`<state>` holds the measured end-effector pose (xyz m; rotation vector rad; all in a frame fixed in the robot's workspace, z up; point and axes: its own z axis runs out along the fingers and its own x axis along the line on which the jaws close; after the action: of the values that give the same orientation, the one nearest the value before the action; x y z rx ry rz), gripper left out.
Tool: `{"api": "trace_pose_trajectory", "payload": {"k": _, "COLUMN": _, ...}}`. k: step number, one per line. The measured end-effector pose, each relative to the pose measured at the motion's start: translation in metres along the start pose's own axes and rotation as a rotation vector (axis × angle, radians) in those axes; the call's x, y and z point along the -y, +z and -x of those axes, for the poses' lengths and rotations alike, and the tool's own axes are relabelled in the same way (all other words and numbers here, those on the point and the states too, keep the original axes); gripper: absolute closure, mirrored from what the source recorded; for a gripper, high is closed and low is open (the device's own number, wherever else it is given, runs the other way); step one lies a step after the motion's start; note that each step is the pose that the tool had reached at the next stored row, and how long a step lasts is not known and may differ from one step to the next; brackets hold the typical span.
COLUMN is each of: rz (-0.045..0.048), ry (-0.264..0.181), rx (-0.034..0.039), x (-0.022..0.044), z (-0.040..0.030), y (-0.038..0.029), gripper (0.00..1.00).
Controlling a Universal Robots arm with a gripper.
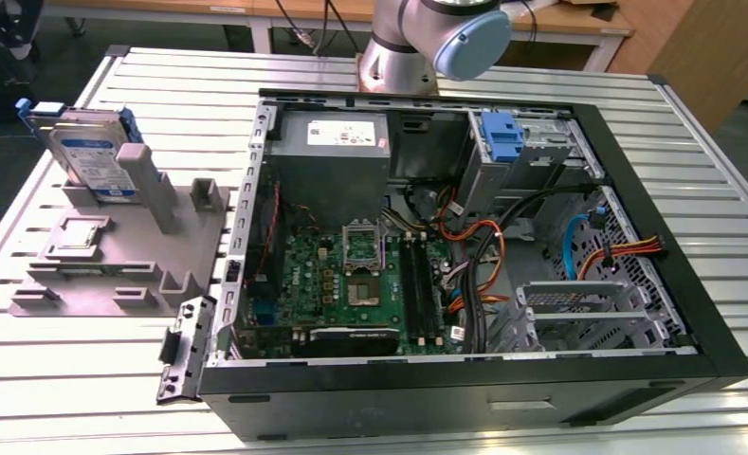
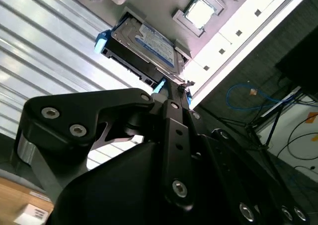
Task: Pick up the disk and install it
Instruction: 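Pick up the disk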
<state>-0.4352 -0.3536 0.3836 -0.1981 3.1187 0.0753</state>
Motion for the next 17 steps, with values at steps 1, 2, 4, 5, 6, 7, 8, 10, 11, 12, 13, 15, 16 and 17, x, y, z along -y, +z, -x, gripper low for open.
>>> {"api": "trace_pose_trajectory", "payload": {"k": 1, "rz": 0.0002, "ry": -0.012, "rx": -0.0006, "x": 0.0, "z": 0.0, "y": 0.0, "gripper": 0.9}}
{"api": "trace_pose_trajectory", "payload": {"k": 2, "rz": 0.0005, "ry": -0.023, "rx": -0.0011, "x": 0.0, "z": 0.0, "y": 0.0, "gripper": 0.9}}
{"api": "trace_pose_trajectory", "payload": {"k": 4, "rz": 0.0009, "ry": -0.046, "rx": -0.0021, "x": 0.0, "z": 0.0, "y": 0.0, "gripper": 0.9}}
{"api": "trace_pose_trajectory", "payload": {"k": 5, "rz": 0.0011, "ry": -0.056, "rx": -0.0027, "x": 0.0, "z": 0.0, "y": 0.0, "gripper": 0.9}}
{"api": "trace_pose_trajectory", "payload": {"k": 6, "rz": 0.0013, "ry": -0.066, "rx": -0.0031, "x": 0.0, "z": 0.0, "y": 0.0, "gripper": 0.9}}
{"api": "trace_pose_trajectory", "payload": {"k": 7, "rz": 0.0014, "ry": -0.075, "rx": -0.0035, "x": 0.0, "z": 0.0, "y": 0.0, "gripper": 0.9}}
{"api": "trace_pose_trajectory", "payload": {"k": 8, "rz": 0.0016, "ry": -0.083, "rx": -0.0039, "x": 0.0, "z": 0.0, "y": 0.0, "gripper": 0.9}}
{"api": "trace_pose_trajectory", "payload": {"k": 10, "rz": 0.0019, "ry": -0.1, "rx": -0.0047, "x": 0.0, "z": 0.0, "y": 0.0, "gripper": 0.9}}
{"api": "trace_pose_trajectory", "payload": {"k": 11, "rz": 0.002, "ry": -0.108, "rx": -0.0051, "x": 0.0, "z": 0.0, "y": 0.0, "gripper": 0.9}}
{"api": "trace_pose_trajectory", "payload": {"k": 12, "rz": 0.0022, "ry": -0.115, "rx": -0.0054, "x": 0.0, "z": 0.0, "y": 0.0, "gripper": 0.9}}
{"api": "trace_pose_trajectory", "payload": {"k": 13, "rz": 0.0023, "ry": -0.123, "rx": -0.0058, "x": 0.0, "z": 0.0, "y": 0.0, "gripper": 0.9}}
{"api": "trace_pose_trajectory", "payload": {"k": 15, "rz": 0.0026, "ry": -0.138, "rx": -0.0065, "x": 0.0, "z": 0.0, "y": 0.0, "gripper": 0.9}}
{"api": "trace_pose_trajectory", "payload": {"k": 16, "rz": 0.0028, "ry": -0.146, "rx": -0.0069, "x": 0.0, "z": 0.0, "y": 0.0, "gripper": 0.9}}
{"api": "trace_pose_trajectory", "payload": {"k": 17, "rz": 0.0029, "ry": -0.153, "rx": -0.0072, "x": 0.0, "z": 0.0, "y": 0.0, "gripper": 0.9}}
